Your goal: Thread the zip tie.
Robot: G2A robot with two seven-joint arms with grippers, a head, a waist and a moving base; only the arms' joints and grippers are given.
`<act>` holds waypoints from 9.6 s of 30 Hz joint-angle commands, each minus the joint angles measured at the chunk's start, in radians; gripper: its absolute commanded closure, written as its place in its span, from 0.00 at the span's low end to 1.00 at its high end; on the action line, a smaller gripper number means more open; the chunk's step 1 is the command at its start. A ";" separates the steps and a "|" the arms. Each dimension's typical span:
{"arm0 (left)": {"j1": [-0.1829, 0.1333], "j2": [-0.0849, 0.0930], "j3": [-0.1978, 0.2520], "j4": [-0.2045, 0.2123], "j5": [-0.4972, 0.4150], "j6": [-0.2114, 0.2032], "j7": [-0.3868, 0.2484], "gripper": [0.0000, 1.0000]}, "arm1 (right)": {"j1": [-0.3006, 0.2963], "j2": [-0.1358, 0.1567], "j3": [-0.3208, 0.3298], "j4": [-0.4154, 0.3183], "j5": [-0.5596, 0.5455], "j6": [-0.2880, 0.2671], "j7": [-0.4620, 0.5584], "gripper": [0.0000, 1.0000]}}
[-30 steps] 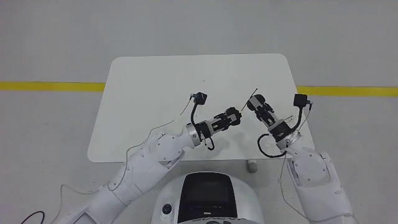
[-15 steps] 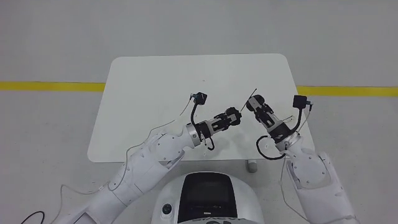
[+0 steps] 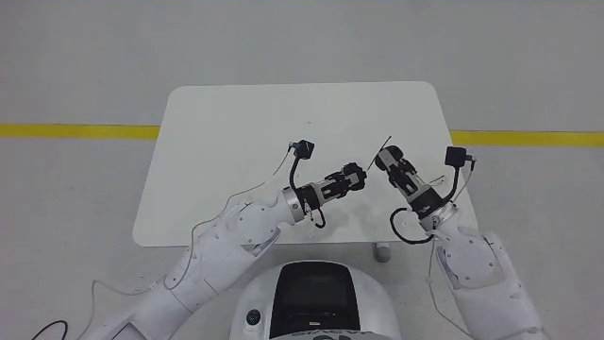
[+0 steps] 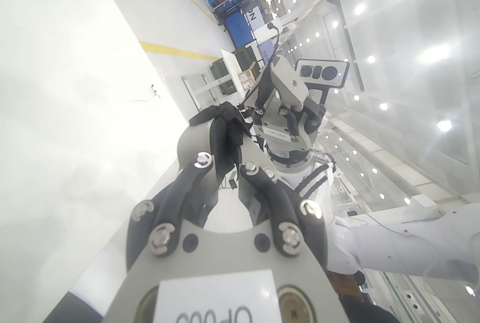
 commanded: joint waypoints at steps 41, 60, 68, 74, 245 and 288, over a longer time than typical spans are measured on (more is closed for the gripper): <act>0.000 0.000 0.000 0.000 0.000 0.000 0.000 1.00 | 0.024 0.098 -0.091 0.020 0.009 0.000 -0.090 1.00; 0.000 0.000 0.000 0.000 0.000 0.000 0.000 1.00 | 0.038 0.138 -0.123 0.016 0.024 0.000 -0.112 1.00; 0.000 0.000 0.000 0.000 0.000 0.000 0.000 1.00 | 0.034 0.157 -0.129 0.001 0.025 0.000 -0.153 1.00; 0.000 0.000 0.000 0.000 0.000 0.000 0.000 1.00 | 0.039 0.165 -0.130 -0.002 0.040 0.000 -0.160 1.00; 0.017 0.057 -0.102 -0.049 -0.175 0.025 -0.318 1.00 | 0.140 0.389 -0.498 0.061 -0.335 0.000 -0.796 1.00; 0.017 0.057 -0.102 -0.049 -0.175 0.025 -0.318 1.00 | 0.127 0.366 -0.479 0.071 -0.390 0.000 -0.787 1.00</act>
